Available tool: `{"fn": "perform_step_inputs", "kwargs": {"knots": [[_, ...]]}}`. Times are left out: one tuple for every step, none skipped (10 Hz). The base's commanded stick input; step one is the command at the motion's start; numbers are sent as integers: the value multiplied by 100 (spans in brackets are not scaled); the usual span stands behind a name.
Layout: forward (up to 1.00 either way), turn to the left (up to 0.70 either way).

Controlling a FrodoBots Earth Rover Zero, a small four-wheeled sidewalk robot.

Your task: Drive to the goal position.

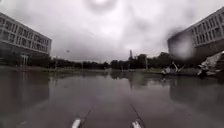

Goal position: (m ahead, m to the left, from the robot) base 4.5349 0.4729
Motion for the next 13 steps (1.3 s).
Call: {"fn": "perform_step_inputs", "kwargs": {"knots": [[70,0],[70,0],[70,0],[70,0],[70,0],[70,0],[70,0],[70,0],[70,0],[70,0],[70,0],[70,0],[70,0]]}}
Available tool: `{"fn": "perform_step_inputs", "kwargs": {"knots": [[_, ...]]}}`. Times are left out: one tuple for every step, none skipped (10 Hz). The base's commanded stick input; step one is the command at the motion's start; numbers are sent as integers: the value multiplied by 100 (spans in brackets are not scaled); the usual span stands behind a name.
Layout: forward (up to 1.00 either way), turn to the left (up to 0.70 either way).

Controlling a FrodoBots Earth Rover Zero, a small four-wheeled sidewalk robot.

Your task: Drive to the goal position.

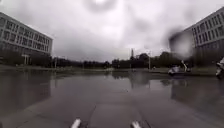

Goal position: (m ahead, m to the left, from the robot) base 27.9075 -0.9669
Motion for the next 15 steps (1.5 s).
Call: {"fn": "perform_step_inputs", "kwargs": {"knots": [[70,0],[70,0],[70,0],[70,0],[70,0],[70,0],[70,0],[70,0],[70,0],[70,0],[70,0],[70,0],[70,0],[70,0],[70,0]]}}
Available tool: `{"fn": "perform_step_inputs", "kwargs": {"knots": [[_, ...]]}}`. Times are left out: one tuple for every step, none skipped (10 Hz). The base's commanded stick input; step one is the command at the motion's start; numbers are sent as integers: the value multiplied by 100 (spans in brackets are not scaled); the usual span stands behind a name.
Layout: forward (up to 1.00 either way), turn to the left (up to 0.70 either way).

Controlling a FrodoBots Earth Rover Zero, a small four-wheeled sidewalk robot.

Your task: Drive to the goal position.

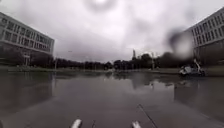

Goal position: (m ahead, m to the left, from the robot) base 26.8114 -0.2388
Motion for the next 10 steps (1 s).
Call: {"fn": "perform_step_inputs", "kwargs": {"knots": [[70,0],[70,0],[70,0],[70,0],[70,0],[70,0],[70,-6],[70,-28],[70,-35],[70,-19]]}}
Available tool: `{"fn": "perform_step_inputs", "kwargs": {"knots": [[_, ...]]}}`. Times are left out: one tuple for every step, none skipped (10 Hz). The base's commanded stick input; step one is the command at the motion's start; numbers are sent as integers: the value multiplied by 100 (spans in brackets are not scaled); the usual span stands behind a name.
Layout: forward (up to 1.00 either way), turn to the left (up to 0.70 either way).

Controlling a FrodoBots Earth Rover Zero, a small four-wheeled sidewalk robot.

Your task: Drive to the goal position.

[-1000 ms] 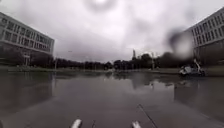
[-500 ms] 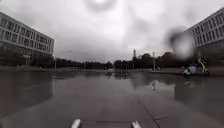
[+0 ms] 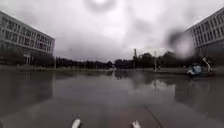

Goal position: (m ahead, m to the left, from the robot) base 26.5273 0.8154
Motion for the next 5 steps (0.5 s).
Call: {"fn": "perform_step_inputs", "kwargs": {"knots": [[70,-5],[70,0],[70,0],[70,0],[70,0]]}}
